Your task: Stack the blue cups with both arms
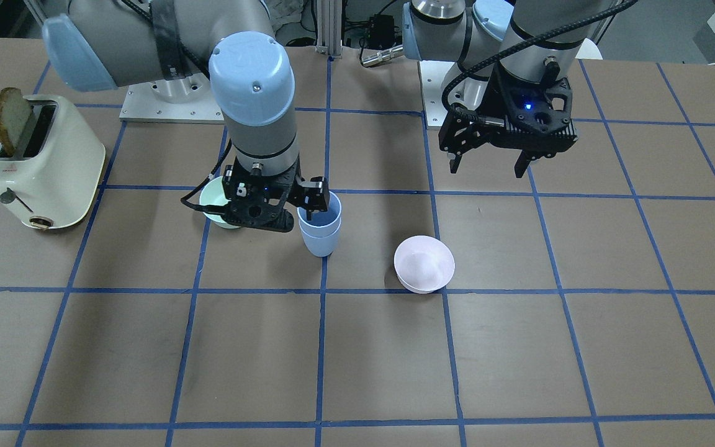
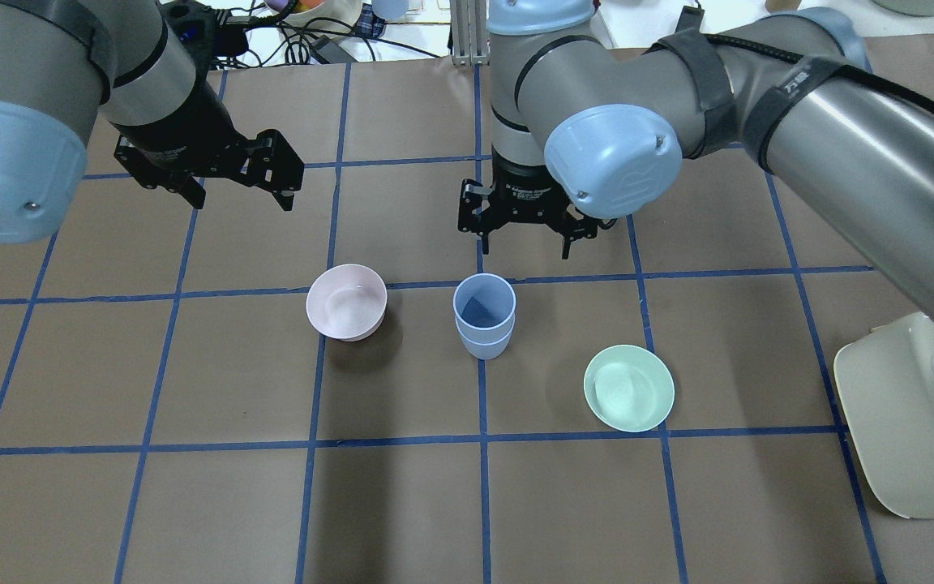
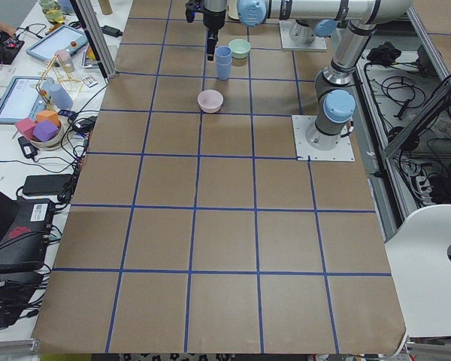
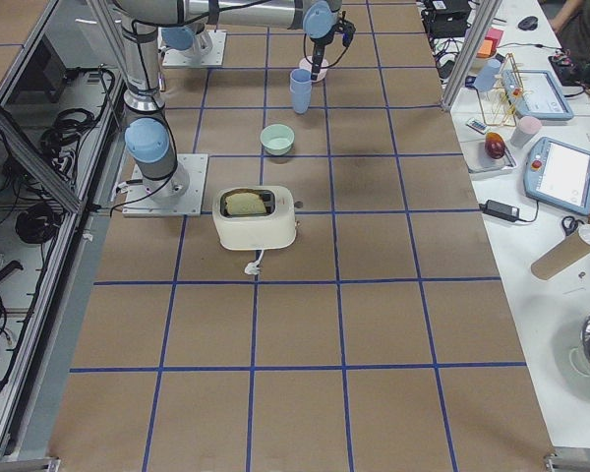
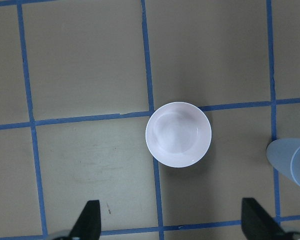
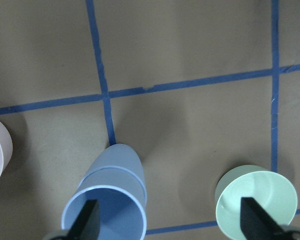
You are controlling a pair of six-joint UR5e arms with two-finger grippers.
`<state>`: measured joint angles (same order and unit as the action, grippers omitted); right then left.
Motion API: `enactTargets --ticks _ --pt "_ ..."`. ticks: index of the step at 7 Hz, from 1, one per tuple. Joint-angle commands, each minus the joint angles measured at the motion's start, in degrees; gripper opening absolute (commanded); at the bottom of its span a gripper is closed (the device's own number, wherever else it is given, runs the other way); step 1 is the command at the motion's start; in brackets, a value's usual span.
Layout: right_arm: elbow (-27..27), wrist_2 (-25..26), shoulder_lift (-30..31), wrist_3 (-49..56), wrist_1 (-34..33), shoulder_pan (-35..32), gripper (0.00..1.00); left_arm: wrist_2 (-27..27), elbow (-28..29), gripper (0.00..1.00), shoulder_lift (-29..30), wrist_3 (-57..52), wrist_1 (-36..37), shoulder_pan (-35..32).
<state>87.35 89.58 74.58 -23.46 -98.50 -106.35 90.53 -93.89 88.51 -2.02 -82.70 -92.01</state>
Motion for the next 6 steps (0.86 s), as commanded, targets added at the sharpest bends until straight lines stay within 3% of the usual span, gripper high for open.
enactTargets --ticks 1,6 --pt "-0.78 2.00 1.34 8.74 -0.73 7.87 1.00 0.00 -0.06 1.00 0.00 0.00 -0.09 -0.02" --pt "-0.34 1.82 10.66 16.21 11.38 14.58 1.00 0.00 -0.24 1.00 -0.18 0.00 -0.09 -0.02"
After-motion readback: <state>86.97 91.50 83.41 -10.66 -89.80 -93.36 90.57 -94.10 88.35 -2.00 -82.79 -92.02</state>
